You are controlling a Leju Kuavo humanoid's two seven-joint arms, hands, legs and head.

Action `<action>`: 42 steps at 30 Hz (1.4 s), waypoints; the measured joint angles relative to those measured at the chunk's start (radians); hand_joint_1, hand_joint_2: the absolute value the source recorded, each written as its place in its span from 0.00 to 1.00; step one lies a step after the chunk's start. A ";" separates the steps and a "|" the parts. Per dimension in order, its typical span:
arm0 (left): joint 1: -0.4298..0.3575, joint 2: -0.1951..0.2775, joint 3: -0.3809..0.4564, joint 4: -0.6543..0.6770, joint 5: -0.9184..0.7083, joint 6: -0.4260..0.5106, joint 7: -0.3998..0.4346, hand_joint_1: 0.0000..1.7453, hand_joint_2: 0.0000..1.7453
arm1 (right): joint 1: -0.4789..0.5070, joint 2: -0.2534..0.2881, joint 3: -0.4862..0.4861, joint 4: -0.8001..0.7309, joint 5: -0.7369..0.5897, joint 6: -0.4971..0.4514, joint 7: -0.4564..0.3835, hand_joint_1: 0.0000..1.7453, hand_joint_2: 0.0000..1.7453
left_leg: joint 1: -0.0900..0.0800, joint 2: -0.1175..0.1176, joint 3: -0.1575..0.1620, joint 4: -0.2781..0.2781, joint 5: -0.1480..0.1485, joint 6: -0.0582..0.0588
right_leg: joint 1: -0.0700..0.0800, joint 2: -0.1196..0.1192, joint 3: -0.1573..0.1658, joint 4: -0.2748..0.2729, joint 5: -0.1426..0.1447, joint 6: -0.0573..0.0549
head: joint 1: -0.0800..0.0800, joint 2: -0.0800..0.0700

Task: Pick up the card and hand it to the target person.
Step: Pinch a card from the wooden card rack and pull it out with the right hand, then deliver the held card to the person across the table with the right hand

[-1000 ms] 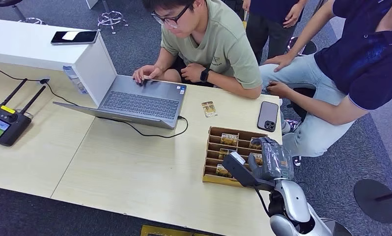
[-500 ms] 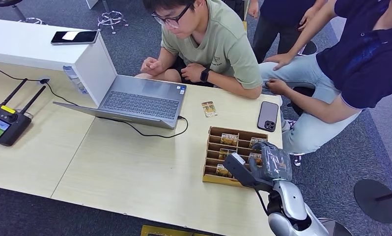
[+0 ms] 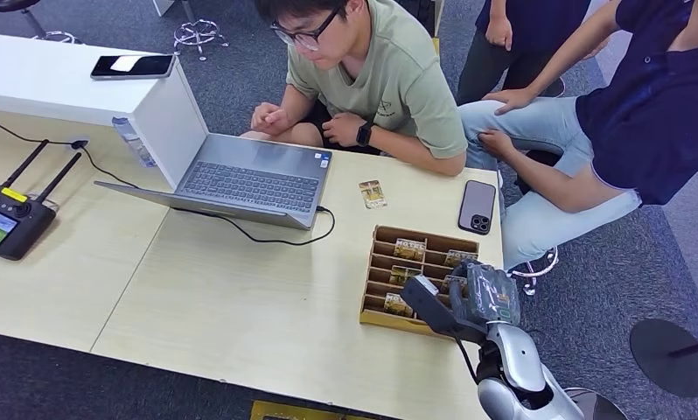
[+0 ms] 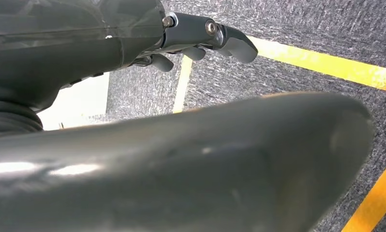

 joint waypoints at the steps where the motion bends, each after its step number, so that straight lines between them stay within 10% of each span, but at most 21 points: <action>1: 0.000 0.000 0.000 0.000 0.000 0.000 0.000 0.00 1.00 | 0.000 0.000 0.000 -0.001 -0.003 -0.001 -0.001 1.00 1.00 | 0.000 0.000 0.000 0.000 0.000 0.000 | 0.000 0.000 0.000 0.000 0.000 0.000 | 0.000 0.000; 25: 0.000 0.000 0.000 0.000 -0.001 -0.004 0.000 0.00 1.00 | -0.020 0.013 -0.001 -0.024 -0.093 -0.021 -0.034 1.00 1.00 | 0.000 0.000 0.000 0.000 0.000 0.000 | 0.000 0.000 0.000 0.000 0.000 0.000 | 0.000 0.000; 42: -0.007 0.000 -0.023 0.000 -0.081 -0.042 0.012 0.00 1.00 | -0.317 0.174 0.008 0.133 -0.426 -0.136 -0.216 1.00 1.00 | 0.000 -0.001 -0.001 0.000 0.001 0.000 | 0.000 -0.001 0.000 0.001 0.000 0.000 | 0.000 0.000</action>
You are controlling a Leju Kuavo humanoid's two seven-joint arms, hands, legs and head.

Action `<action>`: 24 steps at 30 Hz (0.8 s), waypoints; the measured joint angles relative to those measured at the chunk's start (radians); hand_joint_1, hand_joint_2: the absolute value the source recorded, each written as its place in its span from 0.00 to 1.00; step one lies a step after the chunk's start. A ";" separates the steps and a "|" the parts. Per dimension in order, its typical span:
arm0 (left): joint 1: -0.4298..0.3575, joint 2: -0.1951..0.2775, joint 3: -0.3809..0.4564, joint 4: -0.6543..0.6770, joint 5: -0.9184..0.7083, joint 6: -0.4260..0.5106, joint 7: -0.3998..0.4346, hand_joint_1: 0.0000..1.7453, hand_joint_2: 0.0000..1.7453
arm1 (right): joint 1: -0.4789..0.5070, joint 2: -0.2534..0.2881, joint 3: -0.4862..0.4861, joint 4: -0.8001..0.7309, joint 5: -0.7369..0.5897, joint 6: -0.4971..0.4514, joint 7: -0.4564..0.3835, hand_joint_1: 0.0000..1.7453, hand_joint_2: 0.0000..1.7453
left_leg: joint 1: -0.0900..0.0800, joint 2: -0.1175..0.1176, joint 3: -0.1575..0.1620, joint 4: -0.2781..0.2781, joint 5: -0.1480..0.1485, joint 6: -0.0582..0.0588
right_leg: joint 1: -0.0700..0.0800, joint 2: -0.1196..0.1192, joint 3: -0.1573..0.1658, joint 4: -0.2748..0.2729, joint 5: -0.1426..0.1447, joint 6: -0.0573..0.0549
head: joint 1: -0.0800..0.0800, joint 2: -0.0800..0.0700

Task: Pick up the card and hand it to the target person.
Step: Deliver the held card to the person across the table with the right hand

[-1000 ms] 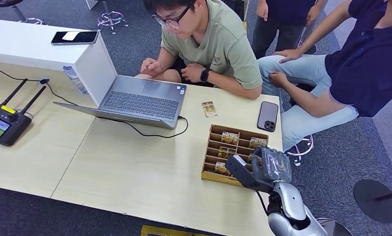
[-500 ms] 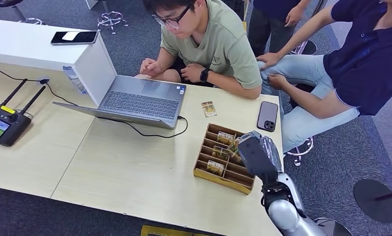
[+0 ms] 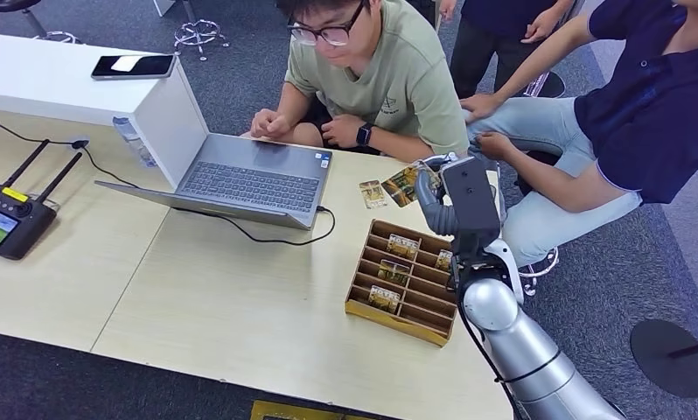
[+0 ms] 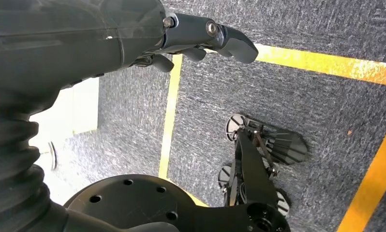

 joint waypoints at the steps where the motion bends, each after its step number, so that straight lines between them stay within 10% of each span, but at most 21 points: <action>1: -0.003 0.000 -0.005 0.000 -0.006 -0.001 0.005 0.00 1.00 | -0.018 0.015 0.003 0.039 0.002 -0.009 -0.016 1.00 1.00 | 0.000 0.000 0.000 0.000 0.000 0.000 | 0.000 0.000 0.000 0.000 0.000 0.000 | 0.000 0.000; 24: -0.028 -0.003 -0.061 0.000 -0.045 -0.003 0.022 0.00 1.00 | -0.154 0.221 0.026 0.550 0.015 -0.062 -0.124 1.00 1.00 | 0.000 0.000 0.000 0.000 0.000 0.000 | 0.000 0.000 -0.001 0.000 0.000 0.000 | 0.000 0.000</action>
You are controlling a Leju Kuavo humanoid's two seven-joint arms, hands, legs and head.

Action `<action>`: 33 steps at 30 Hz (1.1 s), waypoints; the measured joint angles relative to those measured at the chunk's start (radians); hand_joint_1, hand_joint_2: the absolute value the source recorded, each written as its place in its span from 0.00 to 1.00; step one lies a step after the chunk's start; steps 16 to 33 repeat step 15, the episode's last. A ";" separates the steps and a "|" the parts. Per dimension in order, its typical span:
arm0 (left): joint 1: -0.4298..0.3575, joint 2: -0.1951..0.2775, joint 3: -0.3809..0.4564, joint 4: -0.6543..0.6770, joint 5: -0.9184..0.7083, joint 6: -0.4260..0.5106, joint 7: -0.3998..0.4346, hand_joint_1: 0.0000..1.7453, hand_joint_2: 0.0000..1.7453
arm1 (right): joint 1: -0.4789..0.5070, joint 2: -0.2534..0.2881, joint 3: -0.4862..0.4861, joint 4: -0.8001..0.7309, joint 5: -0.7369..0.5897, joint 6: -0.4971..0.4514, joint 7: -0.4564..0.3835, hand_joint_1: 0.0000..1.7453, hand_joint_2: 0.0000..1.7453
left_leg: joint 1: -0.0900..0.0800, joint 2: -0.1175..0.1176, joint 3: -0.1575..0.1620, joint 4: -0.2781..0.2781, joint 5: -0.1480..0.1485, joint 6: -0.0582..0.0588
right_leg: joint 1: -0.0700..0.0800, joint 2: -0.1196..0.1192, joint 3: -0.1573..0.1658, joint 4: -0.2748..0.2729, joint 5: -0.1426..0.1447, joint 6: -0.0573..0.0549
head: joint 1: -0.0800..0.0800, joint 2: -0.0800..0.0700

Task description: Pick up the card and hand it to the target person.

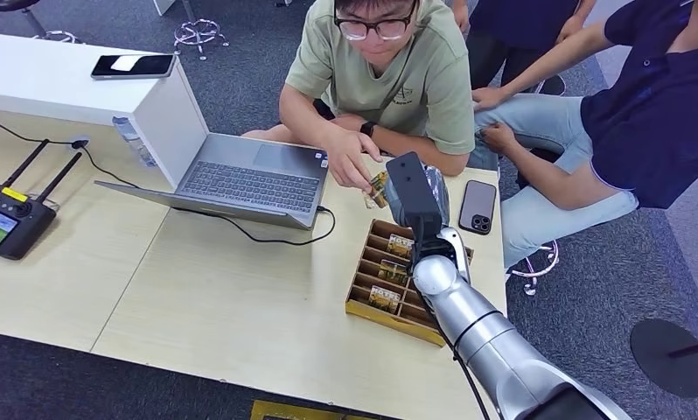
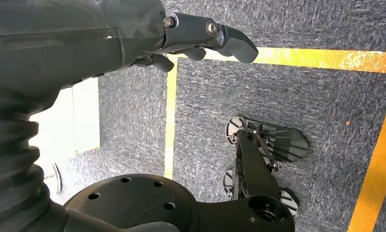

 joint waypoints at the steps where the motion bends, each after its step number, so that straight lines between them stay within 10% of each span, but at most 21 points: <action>1: 0.000 0.000 0.000 0.000 0.000 0.000 0.000 0.00 1.00 | -0.001 0.001 0.000 0.003 0.000 0.000 0.001 1.00 1.00 | 0.000 0.000 0.000 0.000 0.000 0.000 | 0.000 0.000 0.000 0.000 0.000 0.000 | 0.000 0.000; 2: 0.000 0.000 0.000 0.000 0.001 0.000 -0.001 0.00 1.00 | -0.003 0.001 0.001 0.005 0.001 -0.001 0.002 1.00 1.00 | 0.000 0.000 0.000 0.000 0.000 0.000 | 0.000 0.000 0.000 0.000 0.000 0.000 | 0.000 0.000; 6: 0.000 0.000 -0.003 0.000 0.000 0.000 -0.003 0.00 1.00 | -0.007 0.002 0.003 0.016 0.001 -0.002 0.005 0.00 1.00 | 0.000 0.000 0.000 0.000 0.000 0.000 | 0.000 0.000 0.000 0.000 0.000 0.000 | 0.000 0.000; 7: 0.000 0.000 -0.005 0.000 -0.003 0.002 -0.008 0.00 1.00 | -0.008 0.002 0.003 0.018 0.001 -0.002 0.005 0.00 1.00 | 0.000 0.000 0.000 0.000 0.000 0.000 | 0.000 0.000 0.000 0.000 0.000 0.000 | 0.000 0.000; 11: 0.000 0.000 -0.008 0.000 -0.008 0.026 -0.036 0.00 0.00 | -0.008 0.002 0.005 0.022 -0.003 -0.002 0.004 0.00 1.00 | 0.000 0.000 0.000 0.000 0.000 0.000 | 0.000 0.000 0.000 0.000 0.000 0.000 | 0.000 0.000; 33: 0.001 0.000 -0.008 0.000 0.009 0.035 -0.039 0.00 0.00 | -0.008 0.001 0.006 0.021 -0.022 0.000 -0.004 0.00 1.00 | 0.000 0.000 0.000 0.000 0.000 0.000 | 0.000 0.000 0.000 0.000 0.000 0.000 | 0.000 0.000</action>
